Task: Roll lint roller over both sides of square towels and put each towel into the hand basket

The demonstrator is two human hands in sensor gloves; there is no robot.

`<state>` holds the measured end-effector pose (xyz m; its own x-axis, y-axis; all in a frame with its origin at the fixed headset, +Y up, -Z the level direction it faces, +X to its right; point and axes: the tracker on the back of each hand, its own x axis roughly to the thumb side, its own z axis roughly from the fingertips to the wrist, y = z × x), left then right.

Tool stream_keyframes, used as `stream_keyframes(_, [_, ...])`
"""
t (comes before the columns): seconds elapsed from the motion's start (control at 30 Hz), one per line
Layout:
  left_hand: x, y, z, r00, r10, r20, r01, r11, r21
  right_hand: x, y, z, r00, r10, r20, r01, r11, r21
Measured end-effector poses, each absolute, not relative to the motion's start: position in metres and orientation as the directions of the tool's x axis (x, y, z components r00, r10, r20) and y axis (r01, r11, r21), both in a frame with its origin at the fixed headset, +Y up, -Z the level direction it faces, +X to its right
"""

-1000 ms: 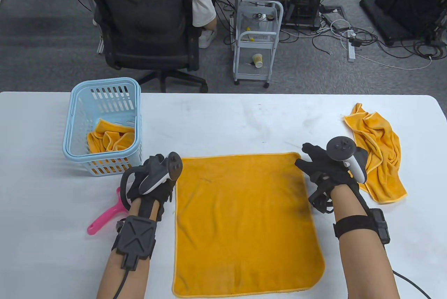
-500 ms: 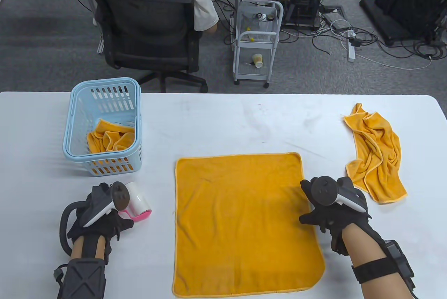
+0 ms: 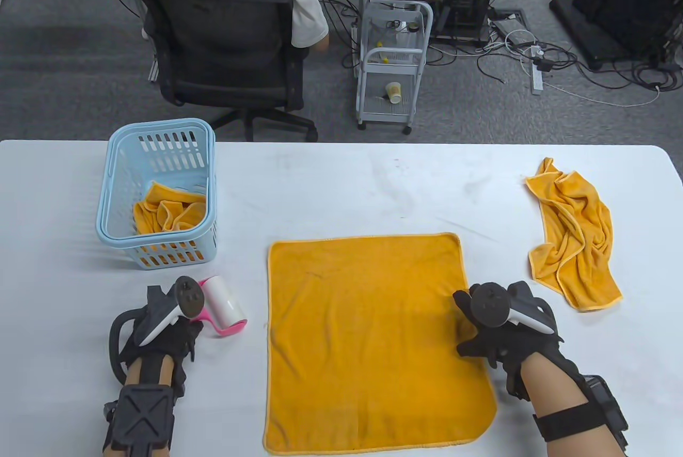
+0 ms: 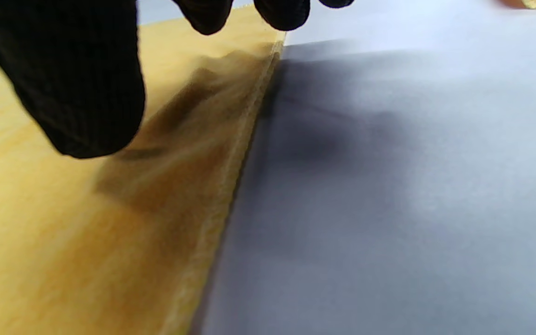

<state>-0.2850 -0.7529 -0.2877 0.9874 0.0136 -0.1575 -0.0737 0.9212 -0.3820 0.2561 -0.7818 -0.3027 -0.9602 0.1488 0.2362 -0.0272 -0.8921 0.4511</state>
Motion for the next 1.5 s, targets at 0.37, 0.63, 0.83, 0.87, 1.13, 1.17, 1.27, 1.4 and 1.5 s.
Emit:
stream_keyframes(0.37, [-0.096,-0.728,-0.317,0.96,0.131,0.249,-0.044,0.944,-0.326,0.256,-0.789,-0.302,-0.97,0.059,0.235,0.054,-0.892,0.45])
stream_keyframes(0.63, [-0.052,-0.773,-0.324,0.943,0.072,0.325,0.061,0.922,-0.383,0.255,-0.79,-0.301,-0.97,0.038,0.241,0.073,-0.898,0.434])
stream_keyframes(0.83, [-0.096,-0.76,-0.321,0.934,-0.186,0.307,0.296,0.882,-0.366,0.255,-0.789,-0.301,-0.971,0.046,0.236,0.065,-0.895,0.441])
stream_keyframes(0.87, [-0.107,-0.756,-0.319,0.917,-0.27,0.292,0.367,0.858,-0.359,0.255,-0.789,-0.301,-0.971,0.044,0.236,0.066,-0.894,0.442])
stream_keyframes(1.13, [-0.142,-0.737,-0.309,0.929,-0.272,0.253,0.356,0.846,-0.398,0.255,-0.789,-0.301,-0.971,0.044,0.235,0.067,-0.893,0.445])
stream_keyframes(1.17, [-0.131,-0.738,-0.308,0.946,-0.181,0.269,0.281,0.874,-0.397,0.255,-0.789,-0.301,-0.971,0.043,0.235,0.068,-0.893,0.444])
stream_keyframes(1.27, [-0.087,-0.748,-0.304,0.934,-0.027,0.355,0.177,0.901,-0.396,0.254,-0.789,-0.3,-0.97,0.045,0.238,0.067,-0.894,0.443])
stream_keyframes(1.4, [-0.046,-0.761,-0.297,0.9,0.003,0.436,0.183,0.905,-0.384,0.255,-0.789,-0.3,-0.97,0.047,0.239,0.066,-0.895,0.442])
stream_keyframes(1.5, [-0.044,-0.766,-0.296,0.886,-0.113,0.449,0.287,0.895,-0.342,0.255,-0.789,-0.3,-0.97,0.049,0.238,0.063,-0.895,0.442])
